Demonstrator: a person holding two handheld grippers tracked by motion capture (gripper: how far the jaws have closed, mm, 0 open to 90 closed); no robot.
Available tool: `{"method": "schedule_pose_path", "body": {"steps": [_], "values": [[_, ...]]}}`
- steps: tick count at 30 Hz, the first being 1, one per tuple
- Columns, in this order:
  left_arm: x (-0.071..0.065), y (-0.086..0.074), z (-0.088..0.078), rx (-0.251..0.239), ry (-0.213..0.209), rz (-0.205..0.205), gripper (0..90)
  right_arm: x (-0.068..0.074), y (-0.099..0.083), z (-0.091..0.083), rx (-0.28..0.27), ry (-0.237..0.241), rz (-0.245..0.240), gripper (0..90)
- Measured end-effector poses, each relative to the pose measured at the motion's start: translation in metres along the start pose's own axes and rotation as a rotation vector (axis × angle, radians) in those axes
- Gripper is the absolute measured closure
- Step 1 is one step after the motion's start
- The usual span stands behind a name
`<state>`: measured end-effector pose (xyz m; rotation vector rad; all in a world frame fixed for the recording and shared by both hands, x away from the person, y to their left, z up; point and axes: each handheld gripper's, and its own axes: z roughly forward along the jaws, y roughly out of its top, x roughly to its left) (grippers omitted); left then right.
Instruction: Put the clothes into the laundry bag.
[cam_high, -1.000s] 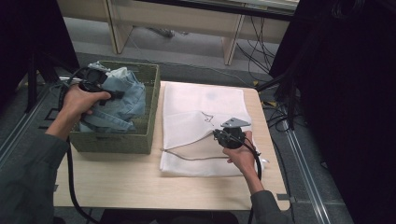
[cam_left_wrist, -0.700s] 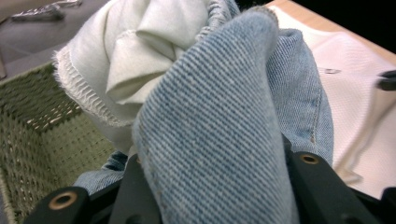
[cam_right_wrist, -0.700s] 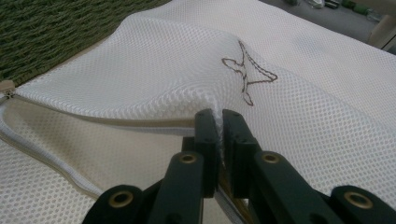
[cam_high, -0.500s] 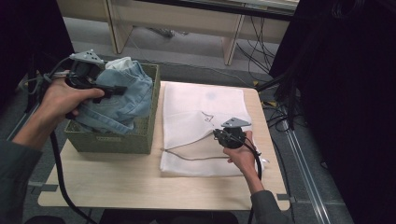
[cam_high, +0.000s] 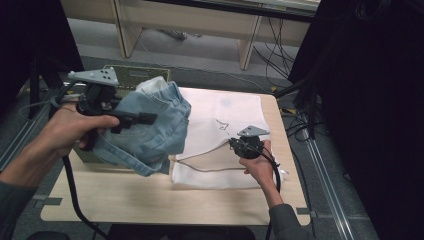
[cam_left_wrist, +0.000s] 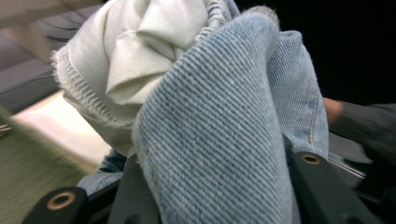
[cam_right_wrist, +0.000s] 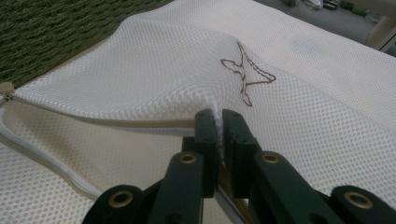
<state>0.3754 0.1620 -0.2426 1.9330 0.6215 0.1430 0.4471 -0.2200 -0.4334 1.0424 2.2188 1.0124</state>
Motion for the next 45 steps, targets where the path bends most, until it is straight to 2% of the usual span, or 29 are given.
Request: {"method": "schedule_pose_path", "body": {"steps": [2,6,8,9,11,13,15,16,18,19,20,22,23,24,26,27,28,30,32,33,34,35,36,39,40,41,42,43,45], "values": [[-0.010,-0.005,0.017,0.010,-0.043,0.010,60.0,0.000,0.000,0.000,-0.001,0.000,0.003,86.0],[-0.019,-0.014,0.040,0.020,-0.083,0.013,60.0,0.001,0.001,-0.001,-0.003,0.001,0.015,86.0],[-0.026,-0.025,0.062,0.028,-0.126,-0.008,59.9,-0.001,0.001,-0.001,-0.034,0.002,0.026,86.3],[-0.026,-0.025,0.062,0.028,-0.126,-0.008,60.0,-0.001,0.001,-0.001,-0.034,0.002,0.026,86.3],[-0.031,-0.036,0.085,0.041,-0.159,-0.023,59.9,-0.003,0.002,-0.004,-0.019,0.012,0.022,86.7],[-0.034,-0.039,0.091,0.057,-0.158,-0.016,59.8,-0.002,0.003,-0.004,-0.032,0.007,0.027,86.8],[-0.042,-0.047,0.113,0.089,-0.178,-0.007,59.7,-0.002,0.006,-0.007,-0.045,0.009,0.020,87.0],[-0.042,-0.047,0.113,0.089,-0.178,-0.007,59.7,-0.002,0.007,-0.008,-0.040,0.013,0.029,87.1],[-0.045,-0.052,0.126,0.126,-0.175,0.015,59.3,-0.003,0.008,-0.008,-0.049,0.009,0.010,87.1],[-0.046,-0.056,0.141,0.158,-0.154,0.045,59.2,-0.005,0.009,-0.009,-0.045,0.015,0.013,87.2],[-0.046,-0.056,0.141,0.158,-0.154,0.045,59.2,-0.005,0.009,-0.009,-0.045,0.015,0.013,87.2],[-0.045,-0.062,0.159,0.189,-0.134,0.042,59.1,-0.005,0.011,-0.009,-0.051,0.020,0.017,87.2],[-0.044,-0.066,0.174,0.210,-0.115,0.056,59.2,-0.004,0.011,-0.009,-0.053,0.021,0.014,87.2],[-0.044,-0.066,0.174,0.210,-0.115,0.056,59.1,-0.004,0.012,-0.009,-0.057,0.019,0.014,87.2],[-0.042,-0.071,0.192,0.234,-0.107,0.053,58.9,-0.003,0.013,-0.010,-0.061,0.021,0.009,87.3],[-0.040,-0.078,0.211,0.252,-0.087,0.051,58.8,-0.003,0.014,-0.010,-0.055,0.021,0.010,87.3],[-0.040,-0.078,0.211,0.252,-0.087,0.051,58.6,-0.003,0.014,-0.010,-0.055,0.021,0.010,87.3],[-0.037,-0.085,0.229,0.269,-0.051,0.058,58.0,-0.002,0.014,-0.010,-0.060,0.009,0.001,87.5],[-0.029,-0.103,0.254,0.303,-0.056,-0.005,56.3,-0.003,0.013,-0.011,-0.057,0.008,-0.008,87.7],[-0.029,-0.103,0.254,0.303,-0.056,-0.005,55.5,-0.003,0.013,-0.011,-0.057,0.008,-0.008,87.7],[-0.023,-0.116,0.269,0.308,-0.082,-0.079,54.2,-0.003,0.013,-0.011,-0.054,0.004,-0.017,87.7],[-0.023,-0.116,0.269,0.308,-0.082,-0.079,53.1,-0.003,0.013,-0.011,-0.054,0.004,-0.017,87.7],[-0.021,-0.121,0.275,0.307,-0.083,-0.109,53.1,-0.003,0.013,-0.011,-0.046,0.007,-0.021,87.7],[-0.022,-0.121,0.279,0.302,-0.078,-0.119,37.6,-0.002,0.013,-0.011,-0.058,-0.003,-0.029,87.8],[-0.024,-0.116,0.273,0.304,-0.067,-0.097,32.4,-0.002,0.013,-0.011,-0.057,-0.003,-0.031,87.8],[-0.024,-0.116,0.273,0.304,-0.067,-0.097,28.0,-0.001,0.012,-0.012,-0.054,-0.002,-0.028,87.8],[-0.024,-0.113,0.268,0.297,-0.065,-0.092,28.0,-0.001,0.012,-0.012,-0.054,-0.002,-0.028,87.8],[-0.022,-0.107,0.257,0.266,-0.069,-0.113,22.2,0.000,0.012,-0.012,-0.056,-0.003,-0.027,87.8],[-0.020,-0.103,0.249,0.254,-0.063,-0.123,18.8,0.000,0.013,-0.012,-0.048,0.003,-0.034,87.8]]}}
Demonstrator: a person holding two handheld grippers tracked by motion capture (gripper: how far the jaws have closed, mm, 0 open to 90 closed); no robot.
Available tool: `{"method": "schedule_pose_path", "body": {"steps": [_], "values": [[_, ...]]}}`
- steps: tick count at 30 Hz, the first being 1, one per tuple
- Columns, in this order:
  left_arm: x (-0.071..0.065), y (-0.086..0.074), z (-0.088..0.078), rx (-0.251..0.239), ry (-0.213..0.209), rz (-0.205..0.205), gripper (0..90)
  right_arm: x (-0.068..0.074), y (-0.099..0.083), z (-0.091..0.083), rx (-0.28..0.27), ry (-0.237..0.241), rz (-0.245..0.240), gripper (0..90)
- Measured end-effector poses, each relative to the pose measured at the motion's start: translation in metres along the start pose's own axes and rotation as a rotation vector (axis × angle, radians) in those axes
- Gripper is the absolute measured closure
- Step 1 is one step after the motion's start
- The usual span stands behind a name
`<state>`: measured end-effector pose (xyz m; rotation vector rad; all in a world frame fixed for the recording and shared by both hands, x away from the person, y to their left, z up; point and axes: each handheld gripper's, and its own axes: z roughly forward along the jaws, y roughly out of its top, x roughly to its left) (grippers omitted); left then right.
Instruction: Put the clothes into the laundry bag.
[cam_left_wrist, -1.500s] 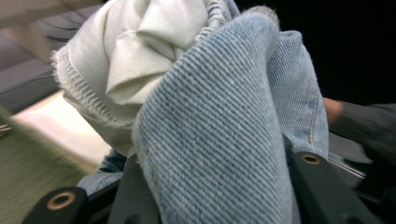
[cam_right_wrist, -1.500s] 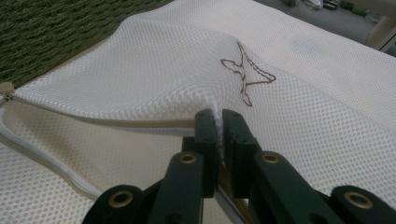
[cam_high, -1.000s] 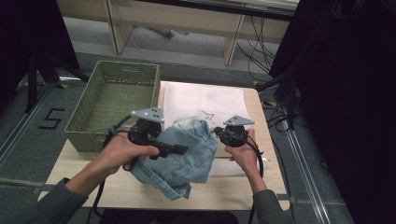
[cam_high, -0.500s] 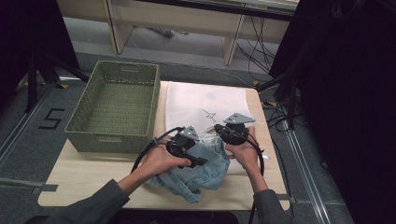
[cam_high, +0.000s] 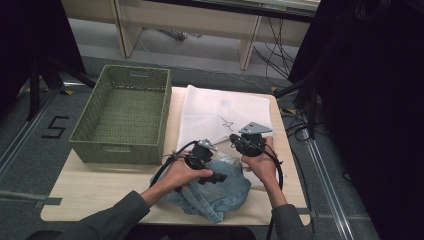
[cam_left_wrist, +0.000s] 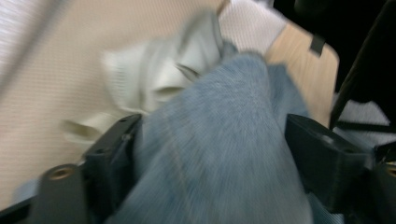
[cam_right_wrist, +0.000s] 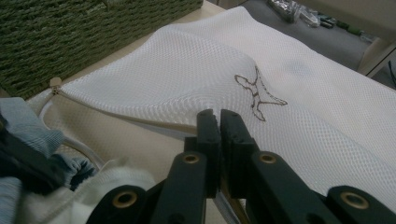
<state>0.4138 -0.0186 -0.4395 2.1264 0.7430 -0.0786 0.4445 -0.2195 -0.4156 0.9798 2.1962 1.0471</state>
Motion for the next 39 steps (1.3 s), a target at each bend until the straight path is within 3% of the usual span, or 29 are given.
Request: {"method": "schedule_pose_path", "body": {"steps": [1,2,4,5,7,8,10,12,15,16,17,18,20,22,23,24,25,26,27,28,31,32,33,34,36,37,39], "values": [[0.002,0.002,-0.014,-0.016,-0.003,-0.003,18.6,0.000,0.000,0.001,-0.006,-0.007,-0.001,87.8],[0.002,0.002,-0.014,-0.016,-0.003,-0.003,18.3,0.000,0.000,0.001,-0.006,-0.007,-0.001,87.8],[0.011,0.005,-0.040,-0.058,0.016,0.002,18.3,0.001,0.000,0.001,-0.010,-0.013,0.002,87.8],[0.011,0.005,-0.040,-0.058,0.016,0.002,18.4,0.001,0.000,0.001,-0.010,-0.013,0.002,87.8],[0.024,0.008,-0.059,-0.090,0.075,-0.007,19.0,0.001,0.000,0.002,-0.001,-0.009,-0.002,87.8],[0.024,0.008,-0.059,-0.090,0.075,-0.007,19.7,0.001,0.000,0.002,-0.001,-0.009,-0.002,87.8],[0.038,0.014,-0.065,-0.075,0.179,0.044,22.7,0.002,0.001,0.001,0.000,-0.010,0.002,87.8],[0.047,0.018,-0.059,-0.038,0.231,0.082,26.3,0.002,0.001,0.001,0.009,0.001,0.014,87.8],[0.052,0.022,-0.049,-0.004,0.241,0.098,27.0,0.002,0.002,0.001,0.010,-0.001,0.014,87.8],[0.056,0.024,-0.037,0.019,0.293,0.141,27.1,0.002,0.002,0.000,0.010,0.000,0.012,87.8],[0.056,0.024,-0.037,0.019,0.293,0.141,27.4,0.001,0.003,0.000,0.004,0.000,-0.002,87.8],[0.059,0.026,-0.023,0.037,0.309,0.152,27.5,0.001,0.003,0.000,-0.003,-0.008,-0.009,87.8],[0.059,0.026,-0.016,0.035,0.317,0.169,28.0,0.001,0.003,0.000,-0.002,-0.007,-0.012,87.8],[0.059,0.028,0.003,0.031,0.341,0.191,28.8,0.002,0.003,0.001,-0.012,-0.017,-0.006,87.8],[0.059,0.028,0.003,0.031,0.341,0.191,31.3,0.002,0.003,0.001,-0.012,-0.017,-0.006,87.8],[0.058,0.029,0.010,0.039,0.341,0.200,38.0,0.003,0.003,0.001,-0.005,-0.013,-0.003,87.8],[0.058,0.031,0.017,0.063,0.361,0.237,45.8,0.003,0.003,0.001,-0.007,-0.014,-0.012,87.8],[0.058,0.031,0.017,0.063,0.361,0.237,56.6,0.003,0.003,0.001,-0.007,-0.014,-0.012,87.8],[0.059,0.031,0.020,0.062,0.381,0.252,56.6,0.003,0.003,0.001,-0.009,-0.015,-0.012,87.8],[0.061,0.032,0.019,0.045,0.382,0.248,75.6,0.003,0.003,0.001,-0.012,-0.015,-0.015,87.8],[0.062,0.033,0.011,0.039,0.374,0.263,84.6,0.005,0.002,-0.001,-0.001,-0.005,-0.004,87.6],[0.061,0.033,0.002,0.038,0.369,0.274,84.9,0.007,0.002,-0.002,-0.009,0.008,-0.021,86.7],[0.061,0.033,0.002,0.038,0.369,0.274,85.0,0.008,0.003,-0.003,-0.007,0.017,-0.015,84.4],[0.063,0.033,-0.010,0.040,0.359,0.275,85.1,0.010,0.004,-0.004,-0.009,0.035,-0.004,79.0],[0.064,0.033,-0.015,0.037,0.354,0.269,85.0,0.019,0.006,-0.011,0.019,0.132,0.046,64.9],[0.068,0.034,-0.025,0.027,0.333,0.261,84.9,0.025,0.008,-0.013,-0.003,0.168,0.016,58.2],[0.069,0.035,-0.028,0.020,0.321,0.255,84.8,0.039,0.011,-0.017,-0.002,0.245,0.015,48.6]]}}
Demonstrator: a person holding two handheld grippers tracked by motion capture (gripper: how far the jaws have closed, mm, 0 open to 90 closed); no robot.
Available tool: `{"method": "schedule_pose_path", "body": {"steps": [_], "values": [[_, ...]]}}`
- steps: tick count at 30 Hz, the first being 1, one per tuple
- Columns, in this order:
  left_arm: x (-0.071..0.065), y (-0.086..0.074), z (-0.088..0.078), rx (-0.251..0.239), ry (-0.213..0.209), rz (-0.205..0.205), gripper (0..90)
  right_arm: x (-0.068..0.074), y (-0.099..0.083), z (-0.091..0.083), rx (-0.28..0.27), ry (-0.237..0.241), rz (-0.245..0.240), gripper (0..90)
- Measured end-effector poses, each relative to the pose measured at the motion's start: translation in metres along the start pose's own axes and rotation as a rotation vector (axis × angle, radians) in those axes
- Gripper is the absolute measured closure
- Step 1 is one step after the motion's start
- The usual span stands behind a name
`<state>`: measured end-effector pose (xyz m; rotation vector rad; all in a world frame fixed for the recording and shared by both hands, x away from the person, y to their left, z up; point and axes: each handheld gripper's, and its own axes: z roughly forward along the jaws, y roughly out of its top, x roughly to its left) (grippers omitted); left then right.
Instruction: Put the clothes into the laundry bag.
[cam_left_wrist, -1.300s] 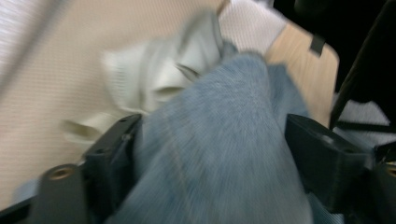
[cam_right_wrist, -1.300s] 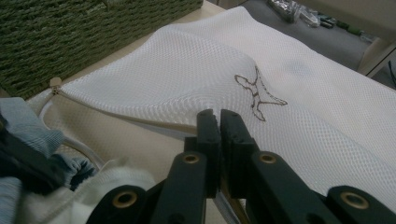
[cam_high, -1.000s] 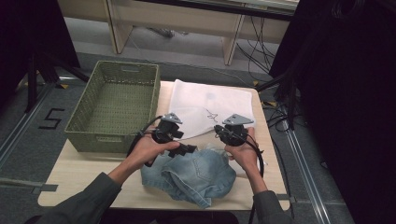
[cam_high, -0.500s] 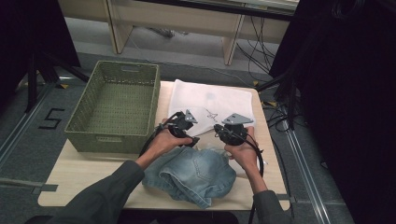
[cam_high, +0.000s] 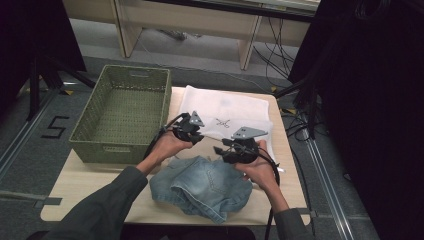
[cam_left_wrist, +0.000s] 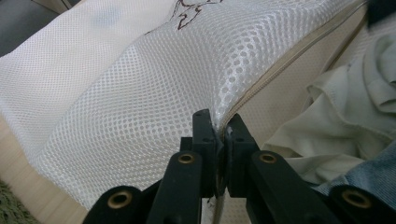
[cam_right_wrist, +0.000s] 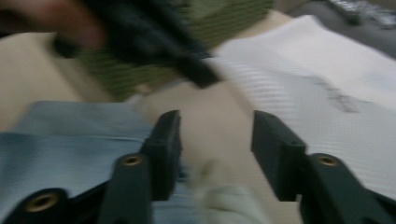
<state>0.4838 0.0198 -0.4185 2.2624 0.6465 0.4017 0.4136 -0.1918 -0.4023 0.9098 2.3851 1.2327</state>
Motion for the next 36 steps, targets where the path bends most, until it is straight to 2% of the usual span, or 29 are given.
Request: {"method": "schedule_pose_path", "body": {"steps": [2,3,4,6,7,9,10,11,12,13,14,15,16,17,18,19,20,21,22,23,24,25,28,29,30,32,33,34,36], "values": [[0.004,0.000,-0.003,-0.011,-0.013,-0.005,84.7,0.017,0.001,0.002,0.024,0.076,-0.025,43.7],[0.005,0.000,-0.004,-0.010,-0.015,-0.008,84.6,0.026,0.000,0.004,0.040,0.091,-0.050,41.7],[0.005,0.000,-0.005,-0.009,-0.021,-0.008,84.6,0.026,0.000,0.004,0.040,0.091,-0.050,41.7],[0.005,0.000,-0.004,-0.006,-0.028,-0.008,84.4,0.035,-0.002,0.010,0.088,0.110,-0.051,37.4],[0.006,0.000,-0.003,-0.002,-0.032,-0.013,84.3,0.042,-0.009,0.024,0.112,0.115,-0.042,34.6],[0.006,0.000,-0.003,-0.002,-0.035,-0.018,84.3,0.045,-0.014,0.032,0.173,0.120,-0.034,30.6],[0.007,0.000,-0.003,0.002,-0.040,-0.012,84.3,0.045,-0.014,0.032,0.173,0.120,-0.034,30.6],[0.007,0.001,-0.003,0.003,-0.044,-0.015,84.2,0.049,-0.022,0.043,0.259,0.145,-0.040,26.3],[0.008,0.001,-0.002,0.006,-0.048,-0.016,84.2,0.053,-0.027,0.049,0.306,0.154,-0.050,26.0],[0.008,0.001,-0.002,0.006,-0.048,-0.016,84.2,0.053,-0.027,0.049,0.306,0.154,-0.050,26.0],[0.008,0.002,-0.003,0.002,-0.046,-0.022,84.2,0.059,-0.036,0.061,0.367,0.124,-0.106,30.9],[0.008,0.002,-0.003,0.002,-0.046,-0.022,84.2,0.059,-0.036,0.061,0.367,0.124,-0.106,30.9],[0.008,0.002,-0.004,0.006,-0.045,-0.016,84.2,0.061,-0.039,0.065,0.370,0.093,-0.106,34.3],[0.008,0.002,-0.004,0.009,-0.045,-0.013,84.2,0.062,-0.039,0.067,0.371,0.054,-0.178,44.6],[0.008,0.002,-0.005,0.015,-0.045,-0.004,84.2,0.062,-0.039,0.067,0.371,0.054,-0.178,44.6],[0.007,0.002,-0.007,0.005,-0.044,-0.011,84.2,0.062,-0.033,0.062,0.363,0.030,-0.194,55.2],[0.007,0.002,-0.007,0.005,-0.044,-0.011,84.2,0.062,-0.033,0.062,0.363,0.030,-0.194,55.2],[0.008,0.002,-0.010,0.009,-0.049,0.004,84.3,0.063,-0.031,0.059,0.280,-0.039,-0.198,63.6],[0.008,0.002,-0.010,0.009,-0.049,0.004,84.3,0.063,-0.031,0.059,0.280,-0.039,-0.198,63.6],[0.009,0.002,-0.012,0.015,-0.051,0.014,84.3,0.055,-0.021,0.046,0.280,-0.056,-0.159,67.5],[0.009,0.002,-0.012,0.013,-0.050,0.012,84.3,0.055,-0.021,0.046,0.280,-0.056,-0.159,67.5],[0.010,0.001,-0.014,-0.002,-0.053,0.004,84.3,0.038,-0.011,0.032,0.218,-0.109,-0.147,69.5],[0.012,0.001,-0.015,0.000,-0.055,0.003,84.3,0.014,-0.001,0.016,0.161,-0.182,-0.071,70.4],[0.013,0.001,-0.015,0.009,-0.054,0.009,84.3,0.014,-0.001,0.016,0.161,-0.182,-0.071,70.4],[0.013,0.001,-0.015,0.009,-0.055,0.007,84.4,-0.006,-0.003,0.014,0.156,-0.267,0.000,70.4],[0.012,0.001,-0.015,0.000,-0.057,0.004,84.4,-0.027,-0.015,0.024,0.188,-0.363,-0.037,70.3],[0.012,0.002,-0.015,0.007,-0.057,0.008,84.4,-0.034,-0.025,0.031,0.236,-0.392,-0.003,69.9],[0.012,0.002,-0.015,0.007,-0.057,0.008,84.4,-0.039,-0.036,0.040,0.279,-0.388,0.009,69.2],[0.010,0.003,-0.014,0.008,-0.061,0.014,84.3,-0.040,-0.044,0.046,0.300,-0.377,0.028,67.9]]}}
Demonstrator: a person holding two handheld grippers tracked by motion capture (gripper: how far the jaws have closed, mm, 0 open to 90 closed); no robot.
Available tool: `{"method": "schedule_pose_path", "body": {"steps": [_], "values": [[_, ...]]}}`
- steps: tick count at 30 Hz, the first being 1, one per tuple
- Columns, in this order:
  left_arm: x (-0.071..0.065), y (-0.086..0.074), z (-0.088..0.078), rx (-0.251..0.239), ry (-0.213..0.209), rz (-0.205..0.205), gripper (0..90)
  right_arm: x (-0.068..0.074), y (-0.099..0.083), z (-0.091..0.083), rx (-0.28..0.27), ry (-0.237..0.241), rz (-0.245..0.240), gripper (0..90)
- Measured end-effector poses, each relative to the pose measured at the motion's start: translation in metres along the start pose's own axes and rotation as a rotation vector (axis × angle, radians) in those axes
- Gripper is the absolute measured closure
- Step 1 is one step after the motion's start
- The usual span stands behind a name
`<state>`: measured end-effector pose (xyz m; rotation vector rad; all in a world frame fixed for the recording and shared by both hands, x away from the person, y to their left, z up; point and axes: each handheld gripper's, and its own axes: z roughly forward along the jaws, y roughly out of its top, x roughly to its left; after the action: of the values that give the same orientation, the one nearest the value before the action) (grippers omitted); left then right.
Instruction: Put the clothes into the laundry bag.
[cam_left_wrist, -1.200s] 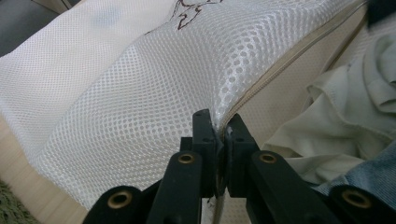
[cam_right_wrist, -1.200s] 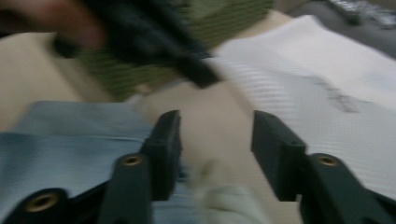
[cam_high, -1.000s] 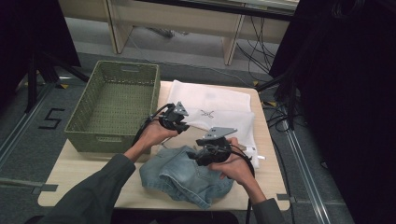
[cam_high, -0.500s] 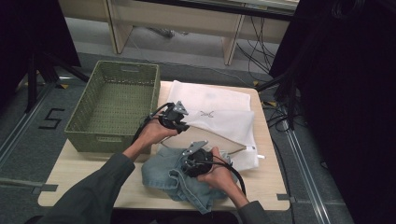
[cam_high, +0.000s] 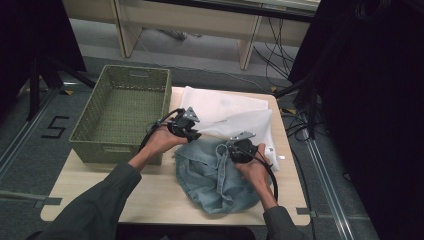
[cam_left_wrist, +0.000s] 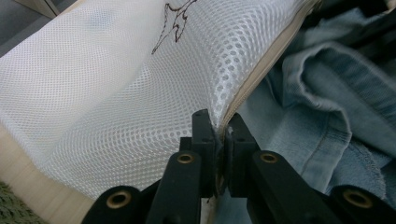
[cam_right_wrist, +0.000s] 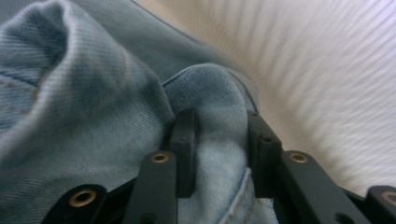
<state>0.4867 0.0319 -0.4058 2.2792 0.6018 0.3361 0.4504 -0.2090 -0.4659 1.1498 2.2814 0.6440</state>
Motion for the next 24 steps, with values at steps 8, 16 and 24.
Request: {"method": "schedule_pose_path", "body": {"steps": [8,16,24], "values": [[0.004,0.000,0.001,0.002,-0.010,-0.011,84.2,0.001,0.016,-0.050,-0.134,0.130,0.086,42.2],[0.004,0.004,0.000,0.010,-0.011,-0.018,84.1,0.047,0.031,-0.067,-0.261,0.360,0.028,38.5],[0.005,0.005,0.001,0.037,-0.027,0.014,84.0,0.106,0.028,0.000,-0.098,0.266,-0.120,63.4]]}}
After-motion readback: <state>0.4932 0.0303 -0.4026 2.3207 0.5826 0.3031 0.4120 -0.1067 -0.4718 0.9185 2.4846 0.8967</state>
